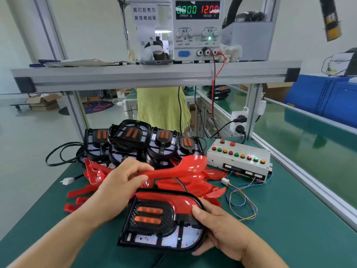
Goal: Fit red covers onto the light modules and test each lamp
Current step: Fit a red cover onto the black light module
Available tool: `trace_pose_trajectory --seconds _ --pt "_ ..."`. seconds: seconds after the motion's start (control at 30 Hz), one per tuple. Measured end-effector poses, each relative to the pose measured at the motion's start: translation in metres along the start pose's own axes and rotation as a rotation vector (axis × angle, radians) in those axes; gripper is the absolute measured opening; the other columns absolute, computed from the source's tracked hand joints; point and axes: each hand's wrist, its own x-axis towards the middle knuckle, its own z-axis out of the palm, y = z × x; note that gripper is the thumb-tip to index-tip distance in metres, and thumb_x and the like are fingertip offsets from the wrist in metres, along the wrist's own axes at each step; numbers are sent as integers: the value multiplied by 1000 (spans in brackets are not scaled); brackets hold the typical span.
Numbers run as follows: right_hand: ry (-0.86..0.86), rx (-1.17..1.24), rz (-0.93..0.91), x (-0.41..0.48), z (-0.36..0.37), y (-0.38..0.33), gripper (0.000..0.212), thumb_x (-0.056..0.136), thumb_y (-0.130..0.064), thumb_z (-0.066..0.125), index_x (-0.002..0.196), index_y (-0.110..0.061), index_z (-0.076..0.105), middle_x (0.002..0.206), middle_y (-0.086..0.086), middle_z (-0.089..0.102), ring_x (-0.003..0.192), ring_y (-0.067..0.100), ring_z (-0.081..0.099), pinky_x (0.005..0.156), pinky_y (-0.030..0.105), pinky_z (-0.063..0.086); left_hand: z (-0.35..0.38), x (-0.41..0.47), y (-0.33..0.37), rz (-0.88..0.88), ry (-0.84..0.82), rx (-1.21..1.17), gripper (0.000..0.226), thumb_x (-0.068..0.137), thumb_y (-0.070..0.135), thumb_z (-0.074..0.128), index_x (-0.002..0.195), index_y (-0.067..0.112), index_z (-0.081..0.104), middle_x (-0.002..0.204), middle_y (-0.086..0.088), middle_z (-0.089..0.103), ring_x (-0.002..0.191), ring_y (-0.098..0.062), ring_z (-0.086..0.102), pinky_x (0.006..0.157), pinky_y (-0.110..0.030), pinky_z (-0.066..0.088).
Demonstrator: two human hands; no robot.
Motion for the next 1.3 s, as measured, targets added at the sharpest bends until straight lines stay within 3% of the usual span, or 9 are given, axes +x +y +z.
trace_pose_trajectory --seconds 0.1,0.17,0.3,0.57,0.73,0.83,0.93,1.1,1.3 --pt "59 40 -15 4 0 5 42 89 -44 65 128 -29 60 125 8 70 109 26 69 81 47 60 -2 -41 -6 82 14 17 39 91 7 65 102 45 67 105 13 61 99 -5 60 81 -5 38" --pt "81 101 -23 7 0 7 36 87 -41 63 122 -30 65 126 7 69 113 27 68 88 54 57 -4 -61 -15 115 33 23 40 90 8 66 104 46 67 106 12 60 96 -7 60 80 -6 39" --pt "125 195 -32 8 4 5 36 75 -44 72 107 -29 75 119 10 72 102 26 72 80 47 60 -6 -83 -32 145 61 23 31 90 20 65 107 46 68 103 15 58 92 -6 60 80 -7 42" --pt "133 185 -11 8 5 7 49 83 -53 64 122 -24 68 122 11 71 98 24 71 76 43 58 3 -89 -40 142 -10 9 33 86 22 60 110 43 68 102 15 56 92 -10 60 80 -14 46" --pt "118 155 -30 7 6 7 47 85 -54 61 122 -25 68 124 12 70 105 28 70 83 48 59 6 -87 -37 162 -18 37 31 89 25 58 113 42 68 101 13 55 87 -12 59 77 -14 45" --pt "120 166 -27 7 6 7 47 84 -54 62 120 -24 70 124 12 70 104 28 70 84 50 59 9 -88 -36 156 -1 24 26 89 36 57 110 35 72 101 12 55 85 -11 60 77 -17 47" --pt "114 195 -24 9 5 7 46 86 -51 62 121 -23 69 124 13 69 106 29 70 87 53 57 15 -92 -37 213 32 85 23 92 32 60 111 27 72 101 14 54 88 -8 59 78 -12 46" --pt "98 255 -16 9 6 9 44 88 -46 62 123 -19 67 126 14 68 108 32 69 85 53 57 23 -100 -33 288 81 159 46 97 57 43 113 24 71 98 17 50 87 -4 57 78 -13 46" --pt "79 307 10 10 3 13 38 92 -42 60 123 -21 69 130 12 67 115 33 67 85 52 57 35 -107 -40 324 155 196 25 99 38 51 116 28 66 99 19 48 88 -3 55 79 -14 45"
